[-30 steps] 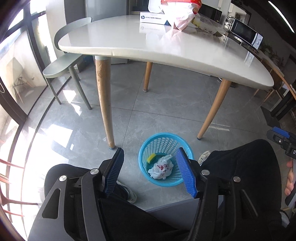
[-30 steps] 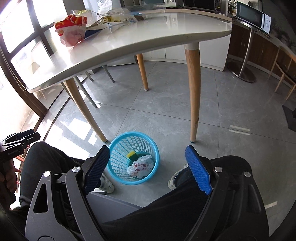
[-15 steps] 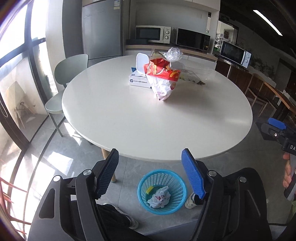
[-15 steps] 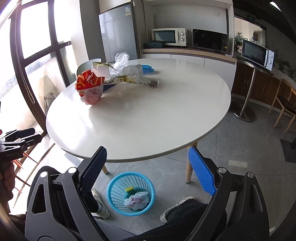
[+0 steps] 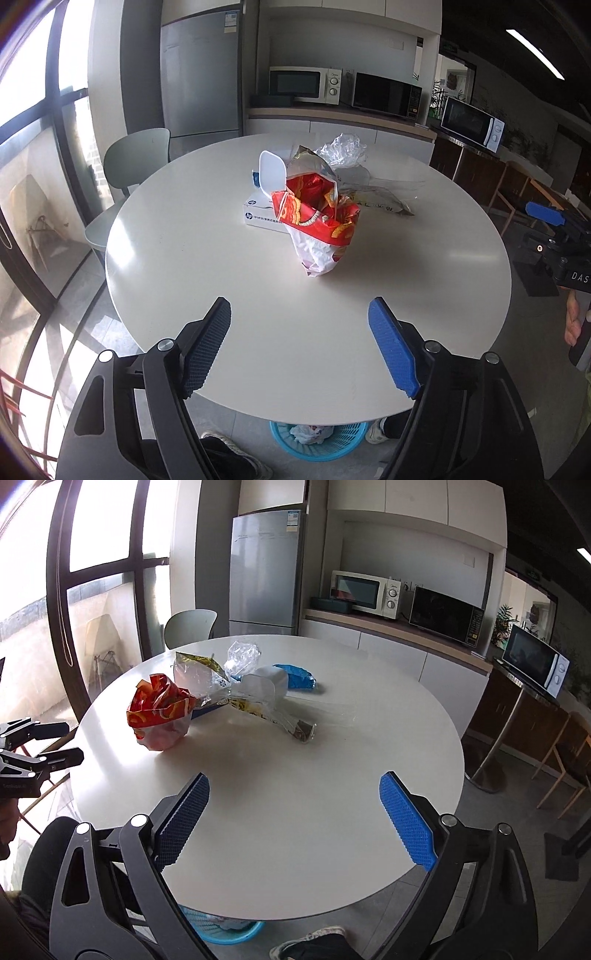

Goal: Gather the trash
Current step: 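Grasp the red snack bag with the left tool while the right tool grasps the clear wrapper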

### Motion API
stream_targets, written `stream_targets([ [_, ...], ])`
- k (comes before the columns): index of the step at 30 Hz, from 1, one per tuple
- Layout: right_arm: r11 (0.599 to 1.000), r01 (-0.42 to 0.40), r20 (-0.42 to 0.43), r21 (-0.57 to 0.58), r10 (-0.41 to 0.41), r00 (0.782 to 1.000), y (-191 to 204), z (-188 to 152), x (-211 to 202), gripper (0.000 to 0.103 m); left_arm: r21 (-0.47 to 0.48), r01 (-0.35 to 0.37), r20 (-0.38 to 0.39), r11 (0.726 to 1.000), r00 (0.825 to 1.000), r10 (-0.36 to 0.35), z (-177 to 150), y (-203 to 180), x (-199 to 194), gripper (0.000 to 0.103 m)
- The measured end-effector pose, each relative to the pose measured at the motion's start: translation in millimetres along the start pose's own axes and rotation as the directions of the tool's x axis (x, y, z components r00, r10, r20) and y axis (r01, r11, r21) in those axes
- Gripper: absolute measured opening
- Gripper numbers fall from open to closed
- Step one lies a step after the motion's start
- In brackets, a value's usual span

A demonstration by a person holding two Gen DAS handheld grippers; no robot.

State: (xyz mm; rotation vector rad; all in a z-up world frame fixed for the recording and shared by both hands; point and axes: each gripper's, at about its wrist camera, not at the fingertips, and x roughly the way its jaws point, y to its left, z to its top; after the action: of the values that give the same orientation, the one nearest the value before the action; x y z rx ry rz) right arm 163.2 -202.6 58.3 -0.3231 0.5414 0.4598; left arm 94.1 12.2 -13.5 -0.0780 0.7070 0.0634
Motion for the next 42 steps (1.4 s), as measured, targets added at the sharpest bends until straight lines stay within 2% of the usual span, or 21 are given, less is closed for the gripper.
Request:
stream_targets([
  [9,0.989,-0.014,-0.033,-0.15,0.009,0.999,-0.7,32.1,40.8,0.089,0.002,-0.022,-0.04,1.0,0.999,0.022,15.5,-6.6,30.1,0.077],
  [17,0.962,-0.011,-0.078,-0.274,-0.011,0.997,-23.7,55.1,86.2,0.089,-0.021,-0.028,-0.065,0.999,0.998,0.026,28.5,-10.4,48.1,0.081],
  [22,0.929,-0.046,-0.137,-0.366,-0.004,0.991,-32.1,64.8,118.7,0.089,-0.024,-0.032,-0.081,0.999,0.996,0.03,33.7,-14.6,58.7,0.083],
  [26,0.914,-0.081,-0.167,-0.398,0.015,0.986,-35.8,71.2,142.0,0.089,-0.014,-0.043,-0.11,0.999,0.993,0.041,36.0,-16.9,68.1,0.083],
  [30,0.891,-0.106,-0.213,-0.441,0.011,0.977,-38.2,77.8,166.4,0.088,-0.025,-0.051,-0.134,0.998,0.99,0.048,42.0,-14.0,79.1,0.083],
  [33,0.869,-0.149,-0.27,-0.471,0.018,0.963,-35.9,79.5,185.4,0.088,-0.041,-0.046,-0.147,0.998,0.988,0.039,44.9,-12.7,85.4,0.082],
  [36,0.842,-0.164,-0.31,-0.514,-0.005,0.951,-30.2,74.9,202.4,0.076,-0.026,-0.05,-0.133,0.998,0.99,0.046,47.3,-15.2,89.4,0.082],
  [37,0.842,-0.175,-0.325,-0.51,-0.001,0.946,-29.4,73.3,206.4,0.068,-0.031,-0.046,-0.13,0.998,0.991,0.042,47.5,-14.9,90.6,0.082],
  [39,0.849,-0.19,-0.342,-0.492,0.013,0.94,-30.1,71.1,212.6,0.062,-0.044,-0.041,-0.133,0.998,0.991,0.035,46.4,-12.3,93.1,0.082],
  [40,0.856,-0.198,-0.35,-0.478,0.021,0.936,-31.3,69.8,214.9,0.055,-0.049,-0.039,-0.132,0.998,0.991,0.032,46.2,-11.4,94.5,0.078],
  [41,0.861,-0.204,-0.361,-0.466,0.025,0.932,-32.7,68.2,217.1,0.042,-0.056,-0.034,-0.131,0.998,0.991,0.027,45.5,-10.1,94.9,0.074],
  [42,0.865,-0.199,-0.364,-0.461,0.02,0.931,-34.0,66.8,218.5,0.034,-0.062,-0.025,-0.131,0.998,0.991,0.017,45.6,-8.9,95.4,0.065],
])
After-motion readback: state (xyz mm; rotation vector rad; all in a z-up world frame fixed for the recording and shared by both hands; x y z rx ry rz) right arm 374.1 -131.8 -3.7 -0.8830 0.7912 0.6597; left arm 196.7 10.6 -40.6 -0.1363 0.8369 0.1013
